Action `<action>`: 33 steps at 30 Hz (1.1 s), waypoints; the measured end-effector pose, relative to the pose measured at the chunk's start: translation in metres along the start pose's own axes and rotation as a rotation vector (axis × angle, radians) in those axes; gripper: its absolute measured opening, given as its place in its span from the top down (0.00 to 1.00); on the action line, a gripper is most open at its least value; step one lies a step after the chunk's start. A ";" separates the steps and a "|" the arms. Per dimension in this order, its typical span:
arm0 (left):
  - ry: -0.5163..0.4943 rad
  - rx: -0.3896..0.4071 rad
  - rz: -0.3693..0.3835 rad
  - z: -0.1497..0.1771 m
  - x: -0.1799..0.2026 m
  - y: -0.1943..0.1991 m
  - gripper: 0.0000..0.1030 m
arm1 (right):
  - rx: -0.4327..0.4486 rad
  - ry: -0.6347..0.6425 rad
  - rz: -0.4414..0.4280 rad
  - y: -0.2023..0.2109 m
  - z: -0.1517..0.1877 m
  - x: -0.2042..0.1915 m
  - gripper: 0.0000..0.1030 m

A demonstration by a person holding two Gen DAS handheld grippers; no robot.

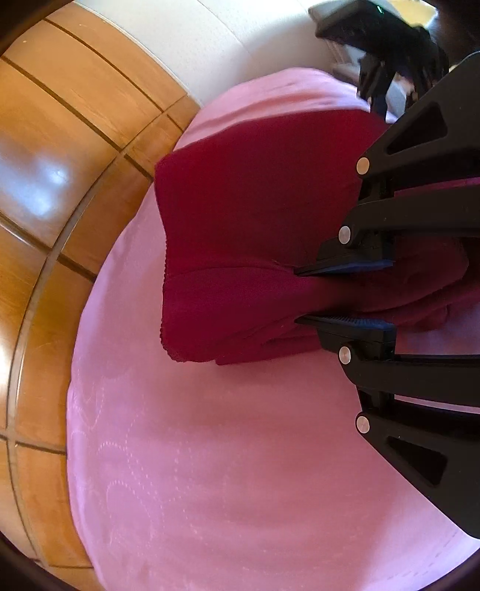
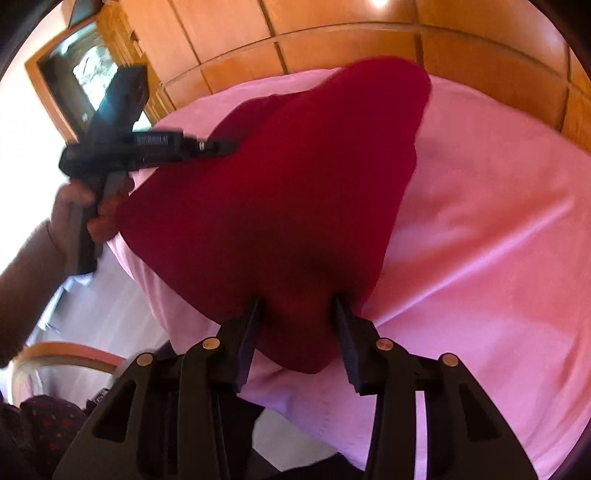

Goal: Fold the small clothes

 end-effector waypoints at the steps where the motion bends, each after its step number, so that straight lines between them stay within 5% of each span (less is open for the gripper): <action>1: 0.022 0.007 -0.004 -0.001 -0.001 0.003 0.80 | 0.007 -0.019 -0.012 0.005 -0.002 0.000 0.61; 5: 0.001 0.057 -0.061 -0.007 0.001 0.016 0.78 | 0.018 -0.035 -0.027 0.025 -0.010 0.003 0.51; 9: -0.031 0.097 -0.103 -0.006 0.006 0.026 0.78 | 0.119 -0.061 -0.050 0.051 -0.035 0.012 0.47; 16: -0.018 0.137 -0.147 -0.003 0.005 0.027 0.78 | 0.252 -0.132 0.004 0.032 -0.121 0.035 0.42; 20: -0.036 0.138 -0.191 -0.003 0.012 0.020 0.78 | 0.202 -0.154 0.057 -0.011 -0.141 0.049 0.42; 24: -0.068 0.138 -0.242 -0.001 0.016 0.014 0.78 | 0.103 -0.211 0.146 -0.061 -0.124 0.079 0.37; 33: -0.089 0.150 -0.273 0.001 0.020 0.020 0.75 | 0.139 -0.189 0.148 -0.055 -0.124 0.082 0.32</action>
Point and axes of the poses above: each gripper's, at about its wrist camera, not at the fingertips, and y roughly against the way its jaws point, x to its right, z to its underside, the point moved 7 cm from there along -y, roughly the way its jaws point, and after that the axes turned 13 degrees about -z, right-handed, at the moved point
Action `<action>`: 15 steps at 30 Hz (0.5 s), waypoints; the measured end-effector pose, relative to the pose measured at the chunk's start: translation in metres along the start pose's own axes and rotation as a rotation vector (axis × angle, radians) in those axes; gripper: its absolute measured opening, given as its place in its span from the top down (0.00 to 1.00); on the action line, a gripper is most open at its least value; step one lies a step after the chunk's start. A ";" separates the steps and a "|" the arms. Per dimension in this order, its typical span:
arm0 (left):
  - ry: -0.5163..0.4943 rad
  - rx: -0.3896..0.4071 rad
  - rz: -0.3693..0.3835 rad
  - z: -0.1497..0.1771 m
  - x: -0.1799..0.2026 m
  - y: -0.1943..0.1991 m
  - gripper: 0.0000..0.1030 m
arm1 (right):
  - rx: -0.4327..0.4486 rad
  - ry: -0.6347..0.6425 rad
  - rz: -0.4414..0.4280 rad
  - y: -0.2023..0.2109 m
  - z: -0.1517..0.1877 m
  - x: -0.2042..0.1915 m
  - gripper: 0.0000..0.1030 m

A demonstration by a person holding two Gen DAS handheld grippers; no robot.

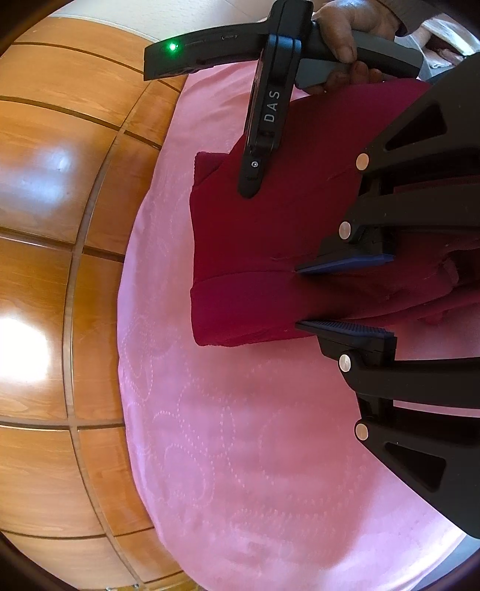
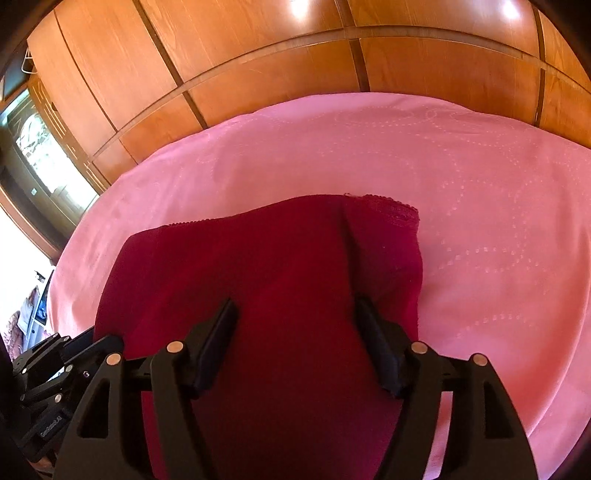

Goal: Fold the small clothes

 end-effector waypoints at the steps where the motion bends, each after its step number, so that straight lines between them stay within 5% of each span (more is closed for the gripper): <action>1: 0.005 0.001 0.002 0.000 0.000 0.002 0.67 | 0.002 0.000 0.000 0.000 0.000 0.000 0.31; 3: 0.011 0.011 -0.001 0.000 -0.002 0.007 0.58 | 0.007 0.002 0.003 0.001 0.001 -0.001 0.28; 11: -0.007 0.013 -0.017 0.002 -0.001 0.015 0.58 | 0.032 0.007 0.002 0.009 -0.002 -0.008 0.13; 15: -0.001 0.006 -0.007 0.006 -0.002 0.013 0.43 | 0.035 -0.006 -0.020 0.022 0.005 -0.005 0.10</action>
Point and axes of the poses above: each gripper's, at about its wrist camera, not at the fingertips, and y roughly against the way its jaws point, x to its right, z to its underside, the point moved 7 cm from there along -y, roughly the way its jaws point, and after that the axes turned 13 degrees about -z, right-handed, at the moved point
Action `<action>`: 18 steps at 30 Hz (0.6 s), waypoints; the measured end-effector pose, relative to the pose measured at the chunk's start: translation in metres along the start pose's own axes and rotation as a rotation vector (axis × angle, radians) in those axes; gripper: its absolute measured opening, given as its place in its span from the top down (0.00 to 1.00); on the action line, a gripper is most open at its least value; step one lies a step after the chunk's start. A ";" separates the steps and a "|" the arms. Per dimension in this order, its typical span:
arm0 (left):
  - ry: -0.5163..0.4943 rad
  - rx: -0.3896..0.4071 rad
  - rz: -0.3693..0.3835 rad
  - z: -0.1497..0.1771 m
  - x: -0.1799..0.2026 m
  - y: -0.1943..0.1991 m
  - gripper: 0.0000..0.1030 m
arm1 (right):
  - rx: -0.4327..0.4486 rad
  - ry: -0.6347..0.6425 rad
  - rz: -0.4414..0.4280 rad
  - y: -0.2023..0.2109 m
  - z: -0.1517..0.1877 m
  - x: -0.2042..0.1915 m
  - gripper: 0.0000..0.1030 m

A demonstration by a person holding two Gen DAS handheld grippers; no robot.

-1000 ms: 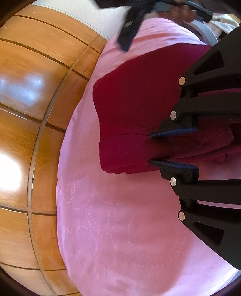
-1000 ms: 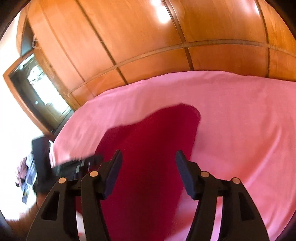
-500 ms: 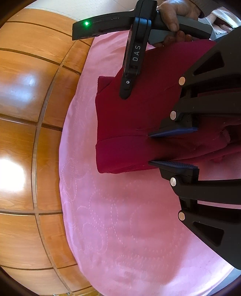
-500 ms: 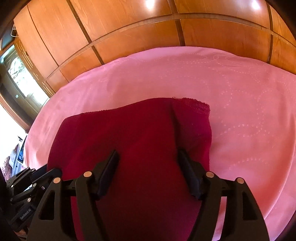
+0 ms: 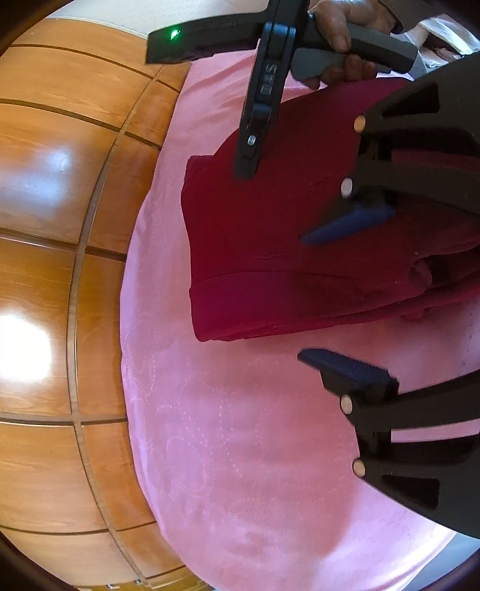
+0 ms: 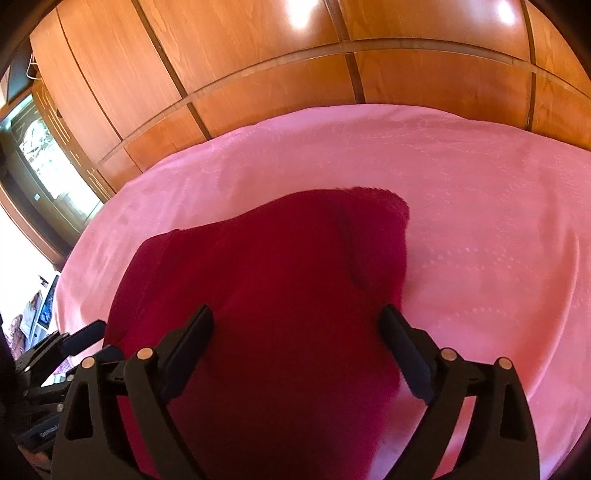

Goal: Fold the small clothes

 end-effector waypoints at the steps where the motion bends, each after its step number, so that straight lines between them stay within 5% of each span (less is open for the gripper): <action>1: -0.001 -0.007 0.009 0.001 0.000 -0.002 0.43 | 0.002 -0.011 -0.014 0.005 0.003 0.002 0.09; 6: 0.052 -0.051 0.122 0.010 -0.006 -0.016 0.43 | 0.015 -0.130 -0.176 0.029 0.019 0.020 0.08; 9: 0.135 -0.086 0.255 0.013 -0.014 -0.026 0.38 | 0.021 -0.190 -0.243 0.034 0.028 0.031 0.08; 15: 0.264 -0.164 0.471 0.020 -0.023 -0.043 0.38 | -0.004 -0.243 -0.388 0.023 0.032 0.029 0.28; 18: 0.272 -0.158 0.531 0.022 -0.022 -0.045 0.45 | -0.046 -0.258 -0.411 0.011 0.034 0.030 0.25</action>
Point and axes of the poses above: each gripper's, at about its wrist camera, not at the fingertips, and y roughly against the way its jaws point, x to its right, z to its underside, the point moved 7 cm from there along -y, roughly the way its jaws point, and after that the axes turned 13 degrees about -z, right-handed, at the moved point
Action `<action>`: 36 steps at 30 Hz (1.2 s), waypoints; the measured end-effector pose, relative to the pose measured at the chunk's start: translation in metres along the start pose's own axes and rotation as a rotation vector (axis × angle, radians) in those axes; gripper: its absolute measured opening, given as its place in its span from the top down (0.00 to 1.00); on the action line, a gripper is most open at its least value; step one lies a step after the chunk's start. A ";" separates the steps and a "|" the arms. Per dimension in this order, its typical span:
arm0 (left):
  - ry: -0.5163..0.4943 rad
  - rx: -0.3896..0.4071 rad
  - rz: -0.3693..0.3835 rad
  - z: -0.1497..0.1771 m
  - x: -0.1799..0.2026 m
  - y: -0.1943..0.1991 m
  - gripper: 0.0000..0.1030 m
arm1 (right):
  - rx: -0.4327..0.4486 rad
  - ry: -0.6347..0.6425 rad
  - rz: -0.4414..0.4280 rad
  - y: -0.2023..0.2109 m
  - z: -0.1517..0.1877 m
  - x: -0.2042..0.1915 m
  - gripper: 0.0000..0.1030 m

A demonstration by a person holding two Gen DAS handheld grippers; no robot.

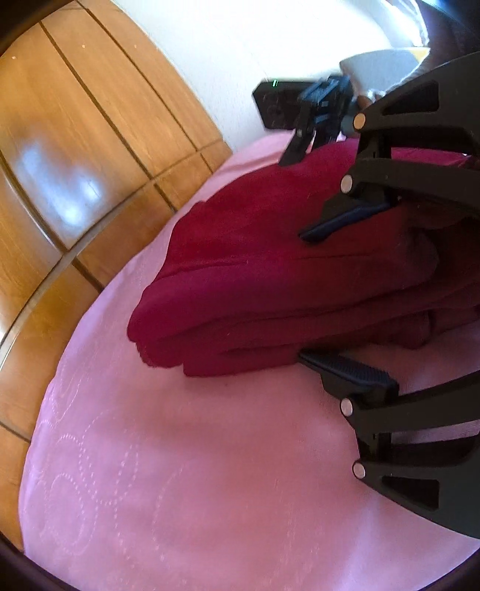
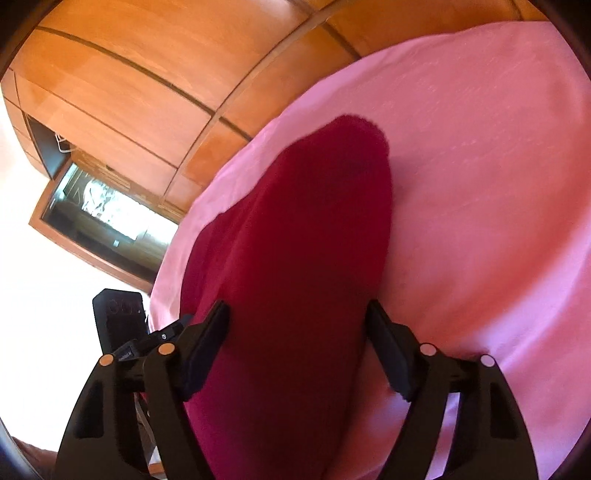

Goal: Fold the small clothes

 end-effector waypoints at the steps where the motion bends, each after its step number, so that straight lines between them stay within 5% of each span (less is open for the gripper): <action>1: 0.005 0.000 0.014 0.001 0.000 0.000 0.48 | -0.003 -0.015 -0.020 -0.002 -0.001 0.002 0.24; 3: 0.000 0.008 0.037 0.001 0.001 0.000 0.54 | -0.016 -0.006 -0.019 -0.004 -0.002 0.000 0.26; 7: -0.014 0.038 0.087 0.003 0.009 0.010 0.65 | -0.022 0.065 0.010 0.000 -0.001 -0.020 0.55; 15: -0.129 0.042 0.189 -0.009 0.088 0.012 0.67 | 0.136 0.189 0.037 0.078 -0.013 -0.058 0.60; 24: -0.324 -0.062 0.295 -0.043 0.251 -0.100 0.67 | 0.374 0.146 0.288 0.230 -0.057 -0.003 0.59; 27: -0.415 -0.110 0.224 -0.041 0.291 -0.155 0.67 | 0.415 0.064 0.410 0.259 -0.061 0.048 0.55; 30: -0.550 -0.184 0.023 -0.023 0.303 -0.219 0.58 | 0.386 -0.062 0.597 0.262 -0.049 0.118 0.46; 32: -0.565 -0.158 -0.029 -0.021 0.304 -0.230 0.36 | 0.432 -0.045 0.588 0.264 -0.043 0.124 0.36; 36: -0.553 -0.111 -0.072 -0.024 0.299 -0.214 0.35 | 0.453 -0.018 0.635 0.270 -0.041 0.109 0.22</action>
Point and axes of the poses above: each gripper's, at about its wrist camera, not at the fingertips, and y roughly against the way its jaws point, x to its right, z to its underside, the point moved 7 cm from there along -y, roughly the way its jaws point, and after that the axes turned 13 degrees about -z, right-handed, at the moved point
